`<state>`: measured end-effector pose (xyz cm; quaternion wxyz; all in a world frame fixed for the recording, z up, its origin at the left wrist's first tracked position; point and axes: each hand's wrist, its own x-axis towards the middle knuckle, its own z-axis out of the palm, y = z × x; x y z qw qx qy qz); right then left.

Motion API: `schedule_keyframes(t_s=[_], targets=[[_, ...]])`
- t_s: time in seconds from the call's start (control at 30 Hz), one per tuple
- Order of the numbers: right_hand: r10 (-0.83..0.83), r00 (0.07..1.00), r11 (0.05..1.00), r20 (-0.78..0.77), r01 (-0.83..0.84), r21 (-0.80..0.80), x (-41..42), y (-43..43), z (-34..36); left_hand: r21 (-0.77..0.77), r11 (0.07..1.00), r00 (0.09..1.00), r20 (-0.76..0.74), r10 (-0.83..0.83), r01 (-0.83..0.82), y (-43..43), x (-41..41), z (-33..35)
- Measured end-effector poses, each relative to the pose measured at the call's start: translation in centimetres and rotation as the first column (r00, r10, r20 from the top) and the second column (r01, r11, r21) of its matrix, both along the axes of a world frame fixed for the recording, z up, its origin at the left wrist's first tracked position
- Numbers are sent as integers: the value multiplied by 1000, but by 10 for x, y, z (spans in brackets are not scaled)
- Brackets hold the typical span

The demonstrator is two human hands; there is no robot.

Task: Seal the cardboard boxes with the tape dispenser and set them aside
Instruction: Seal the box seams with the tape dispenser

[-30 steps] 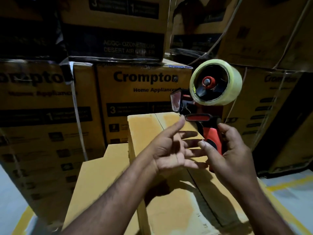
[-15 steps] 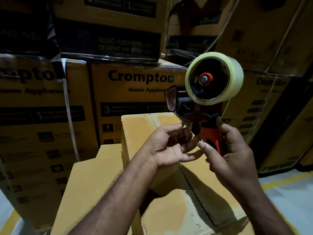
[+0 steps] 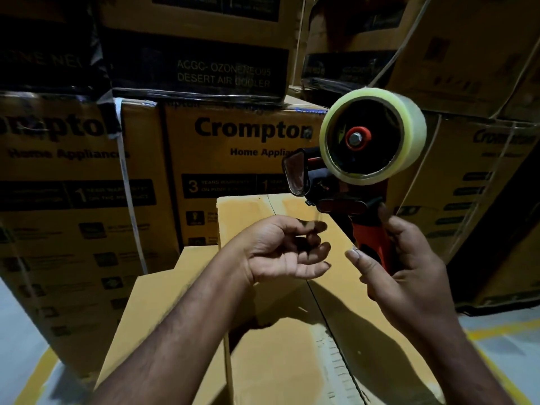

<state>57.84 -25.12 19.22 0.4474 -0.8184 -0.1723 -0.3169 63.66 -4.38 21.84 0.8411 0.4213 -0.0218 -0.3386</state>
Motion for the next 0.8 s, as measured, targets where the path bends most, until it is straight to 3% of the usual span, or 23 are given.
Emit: schedule_keyframes(t_s=[0.23, 0.4, 0.5, 0.67, 0.8], targets=[[-46, 999, 998, 0, 46, -52, 20, -12, -11, 138, 990, 999, -29, 39, -35, 12, 29, 15], [-51, 999, 998, -18, 51, -31, 31, -15, -17, 210, 976, 998, 59, 38, -50, 15, 51, 12], [-22, 1000, 998, 4, 23, -53, 37, -19, -20, 343, 939, 993, 117, -4, -37, 18, 66, 8], [3, 1000, 982, -26, -8, -189, 51, -18, -25, 622, 778, 977, 206, -52, -90, 41, 107, 12], [21, 996, 954, -85, -46, -295, 72, -7, -30, 859, 499, 932, 269, -245, -117, 46, 138, 15]])
